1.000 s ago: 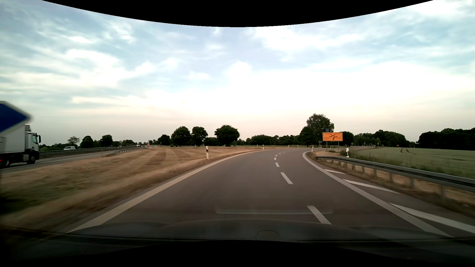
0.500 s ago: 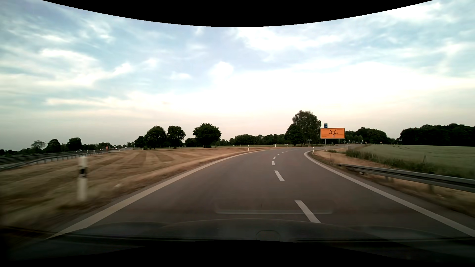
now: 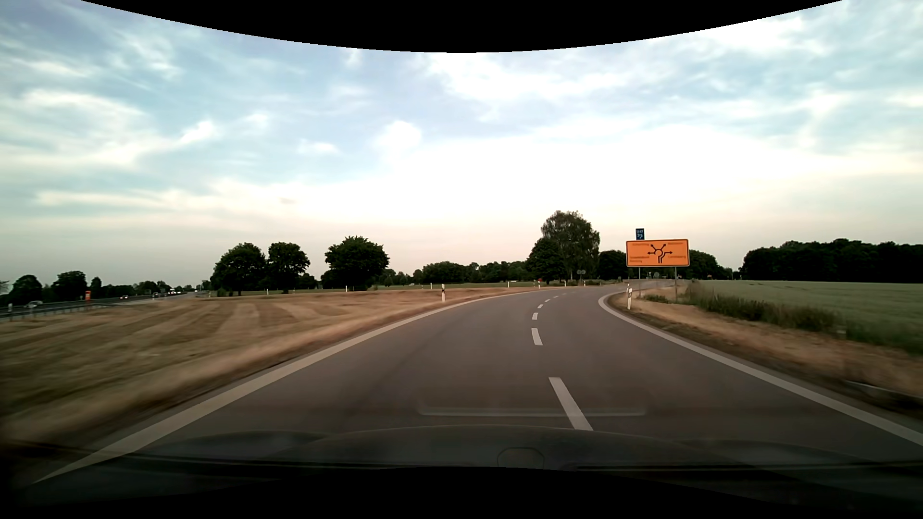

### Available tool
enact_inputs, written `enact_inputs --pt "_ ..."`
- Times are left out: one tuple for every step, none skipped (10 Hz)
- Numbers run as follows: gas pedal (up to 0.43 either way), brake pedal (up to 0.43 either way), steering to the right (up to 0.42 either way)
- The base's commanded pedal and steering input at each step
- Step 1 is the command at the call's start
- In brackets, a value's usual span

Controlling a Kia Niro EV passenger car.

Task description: Follow the waypoints while adhering to traffic rules and regulations

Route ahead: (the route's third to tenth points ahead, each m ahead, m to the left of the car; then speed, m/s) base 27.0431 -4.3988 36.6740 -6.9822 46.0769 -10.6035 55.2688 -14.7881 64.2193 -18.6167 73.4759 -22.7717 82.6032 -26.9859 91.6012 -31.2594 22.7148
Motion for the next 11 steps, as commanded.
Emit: enact_inputs --pt "0.098 0.006 0.042" --pt "0.098 0.006 0.043" --pt "0.098 0.006 0.043" --pt "0.098 0.006 0.044" --pt "0.098 0.006 0.045" --pt "0.098 0.006 0.046" --pt "0.098 0.006 0.046" --pt "0.098 0.006 0.046" --pt "0.087 0.006 0.046" --pt "0.087 0.006 0.046" --pt "0.087 0.006 0.046"
